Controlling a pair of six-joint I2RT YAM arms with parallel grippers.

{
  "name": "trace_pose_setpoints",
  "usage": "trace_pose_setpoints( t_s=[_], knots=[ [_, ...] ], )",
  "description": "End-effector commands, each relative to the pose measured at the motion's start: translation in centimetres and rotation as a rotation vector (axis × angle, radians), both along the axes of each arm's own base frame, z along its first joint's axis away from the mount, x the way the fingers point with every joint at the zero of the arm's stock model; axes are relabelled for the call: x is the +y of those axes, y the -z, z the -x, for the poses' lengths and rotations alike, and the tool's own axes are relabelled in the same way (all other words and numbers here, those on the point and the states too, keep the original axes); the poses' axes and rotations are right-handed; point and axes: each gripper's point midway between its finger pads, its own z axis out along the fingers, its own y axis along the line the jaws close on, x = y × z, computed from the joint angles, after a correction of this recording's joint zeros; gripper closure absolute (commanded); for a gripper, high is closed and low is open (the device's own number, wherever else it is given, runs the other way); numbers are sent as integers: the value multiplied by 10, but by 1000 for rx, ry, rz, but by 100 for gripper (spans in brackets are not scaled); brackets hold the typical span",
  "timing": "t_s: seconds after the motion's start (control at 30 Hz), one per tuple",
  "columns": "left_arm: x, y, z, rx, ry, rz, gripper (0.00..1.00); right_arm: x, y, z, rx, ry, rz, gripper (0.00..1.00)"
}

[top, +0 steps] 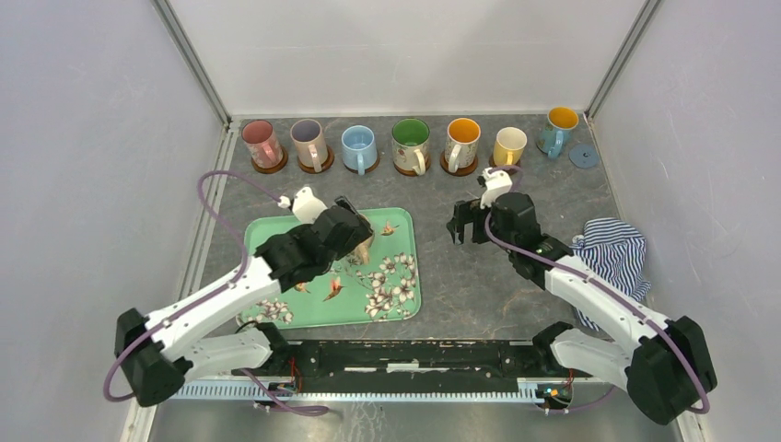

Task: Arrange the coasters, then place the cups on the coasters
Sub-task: Move the cup to the tray.

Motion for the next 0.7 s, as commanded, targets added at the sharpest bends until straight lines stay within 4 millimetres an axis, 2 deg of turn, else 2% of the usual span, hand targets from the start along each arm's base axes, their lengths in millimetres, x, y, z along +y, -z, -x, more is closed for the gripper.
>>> trace_pose_setpoints(
  t_s=[0.0,0.13,0.3,0.53,0.67],
  knots=[
    [26,-31,2,-136,44,-94,0,24,-21,-3,-45,-36,-2,2],
    [49,-55,6,-220,43,-145,0,47,-17,4,-29,-60,10,2],
    [68,-83,10,-318,81,-221,0,85,-17,15,-23,-112,11,2],
    [95,-112,13,-427,59,-315,0,150,-19,38,-13,-220,12,2],
    [110,-121,13,-446,16,-384,0,178,-20,47,-3,-247,-3,2]
  ],
)
